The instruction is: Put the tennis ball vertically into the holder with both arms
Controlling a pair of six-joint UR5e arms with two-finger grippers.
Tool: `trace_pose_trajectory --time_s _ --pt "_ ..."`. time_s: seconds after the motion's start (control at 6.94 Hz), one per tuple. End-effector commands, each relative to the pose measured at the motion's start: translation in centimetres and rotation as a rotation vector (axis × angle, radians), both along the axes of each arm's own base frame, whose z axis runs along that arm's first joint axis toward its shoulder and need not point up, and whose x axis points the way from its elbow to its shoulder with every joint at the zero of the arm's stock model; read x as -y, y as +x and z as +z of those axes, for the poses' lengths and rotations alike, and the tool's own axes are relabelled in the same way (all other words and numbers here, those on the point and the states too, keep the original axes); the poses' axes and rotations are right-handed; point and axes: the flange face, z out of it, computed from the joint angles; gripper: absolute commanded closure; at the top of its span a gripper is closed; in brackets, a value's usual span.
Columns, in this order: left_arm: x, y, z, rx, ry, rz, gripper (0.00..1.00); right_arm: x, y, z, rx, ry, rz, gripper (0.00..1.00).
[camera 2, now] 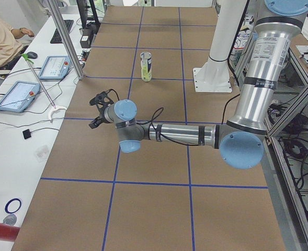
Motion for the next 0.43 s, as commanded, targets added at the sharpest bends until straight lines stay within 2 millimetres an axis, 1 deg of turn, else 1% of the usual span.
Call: trace_pose_trajectory --time_s 0.0,0.14,0.29 --pt "0.6 -2.6 -2.2 0.094 -0.258 0.056 0.01 -0.1 0.0 0.0 0.0 0.001 0.0 0.01" --pt "-0.1 -3.0 -2.8 0.144 -0.363 0.089 0.01 -0.1 0.0 -0.1 0.0 0.002 0.0 0.01" --pt "-2.0 -5.6 1.4 0.231 -0.374 0.128 0.01 -0.1 0.0 0.0 0.0 0.001 0.0 0.01"
